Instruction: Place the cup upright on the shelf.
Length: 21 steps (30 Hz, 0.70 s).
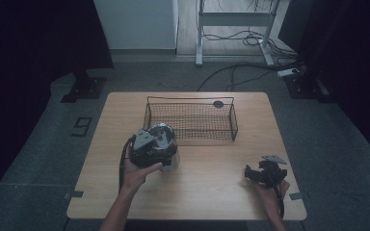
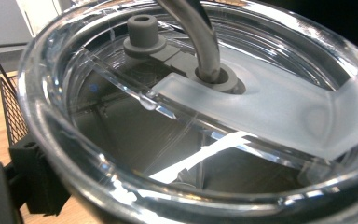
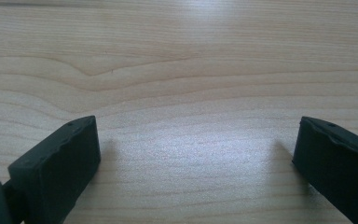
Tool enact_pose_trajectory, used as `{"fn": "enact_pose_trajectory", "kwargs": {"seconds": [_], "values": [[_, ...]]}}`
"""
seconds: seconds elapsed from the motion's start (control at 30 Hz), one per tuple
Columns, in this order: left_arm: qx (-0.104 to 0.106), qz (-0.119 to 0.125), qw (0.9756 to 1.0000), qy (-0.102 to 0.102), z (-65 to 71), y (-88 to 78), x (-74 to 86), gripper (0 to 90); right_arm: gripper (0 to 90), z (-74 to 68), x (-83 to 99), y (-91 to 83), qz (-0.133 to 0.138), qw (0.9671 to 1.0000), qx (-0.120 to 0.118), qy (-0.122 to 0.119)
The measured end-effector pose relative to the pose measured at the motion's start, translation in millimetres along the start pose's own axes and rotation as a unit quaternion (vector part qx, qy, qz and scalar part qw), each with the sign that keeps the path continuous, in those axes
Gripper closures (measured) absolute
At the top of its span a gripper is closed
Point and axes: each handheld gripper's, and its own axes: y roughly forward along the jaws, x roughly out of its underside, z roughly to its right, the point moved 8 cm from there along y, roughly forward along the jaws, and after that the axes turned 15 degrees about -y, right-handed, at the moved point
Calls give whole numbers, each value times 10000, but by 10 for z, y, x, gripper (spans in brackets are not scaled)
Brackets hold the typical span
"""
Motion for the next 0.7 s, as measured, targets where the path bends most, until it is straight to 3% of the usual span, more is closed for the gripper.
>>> {"fn": "enact_pose_trajectory", "kwargs": {"seconds": [0.7], "values": [[-107, 76, 9998, -114, -108, 90, -235, 35, 3, 0, -1, 1, 2, 10000, 3, 5]]}}
